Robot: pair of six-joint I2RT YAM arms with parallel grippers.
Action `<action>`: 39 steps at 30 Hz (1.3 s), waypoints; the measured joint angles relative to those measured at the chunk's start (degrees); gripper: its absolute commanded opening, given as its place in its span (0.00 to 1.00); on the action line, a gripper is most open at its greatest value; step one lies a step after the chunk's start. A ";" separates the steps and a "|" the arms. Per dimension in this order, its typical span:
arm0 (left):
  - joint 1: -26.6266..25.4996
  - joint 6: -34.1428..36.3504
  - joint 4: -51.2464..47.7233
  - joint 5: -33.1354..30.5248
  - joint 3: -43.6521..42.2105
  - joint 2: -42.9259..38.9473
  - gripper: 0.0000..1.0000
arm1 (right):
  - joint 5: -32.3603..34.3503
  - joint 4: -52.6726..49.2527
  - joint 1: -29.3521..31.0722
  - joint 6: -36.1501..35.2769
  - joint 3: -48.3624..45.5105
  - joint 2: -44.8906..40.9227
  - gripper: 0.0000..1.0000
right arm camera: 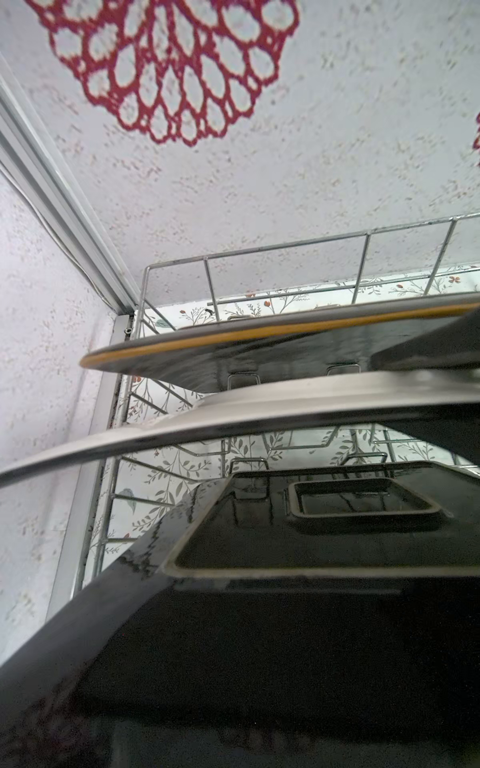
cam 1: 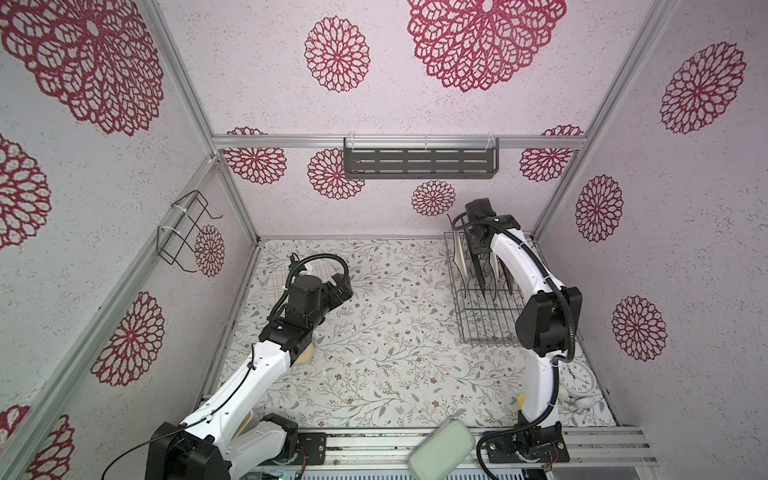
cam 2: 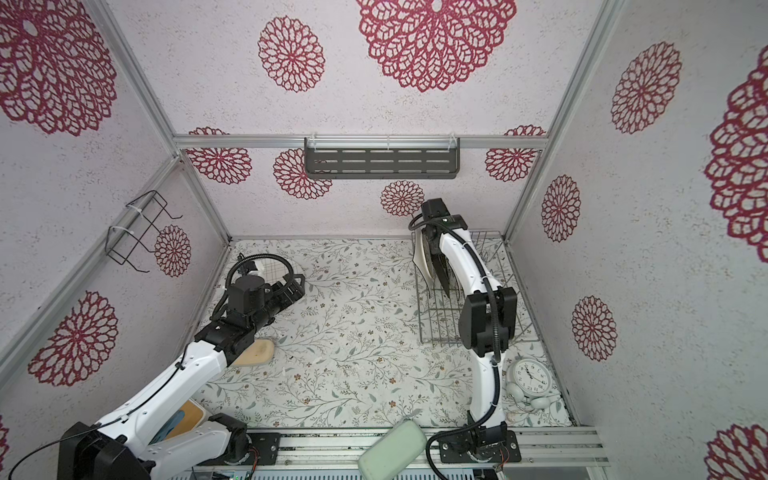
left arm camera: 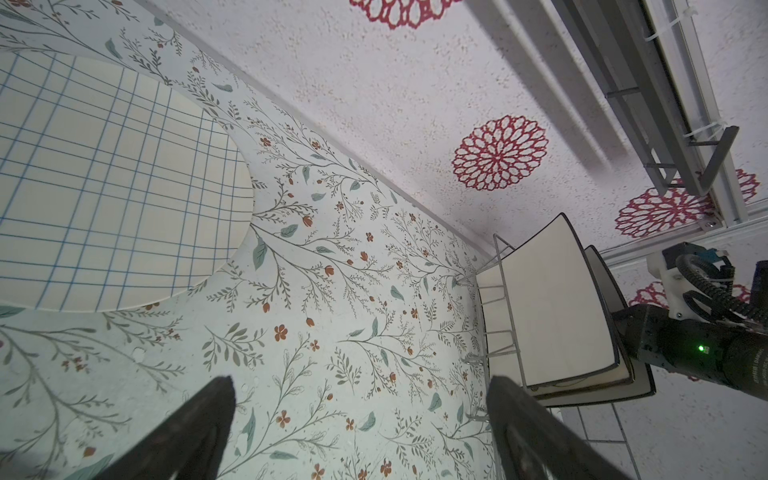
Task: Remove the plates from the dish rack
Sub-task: 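Close the right gripper on the rim of the white square plate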
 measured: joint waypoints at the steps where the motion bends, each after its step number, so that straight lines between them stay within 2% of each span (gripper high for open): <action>1: 0.00 0.00 0.00 0.02 0.02 0.00 0.99 | 0.02 0.02 0.00 -0.02 0.00 0.00 0.00; 39: -2.08 0.00 0.00 1.70 0.72 1.51 0.99 | 3.54 -0.26 2.27 -1.79 -0.94 -2.54 0.00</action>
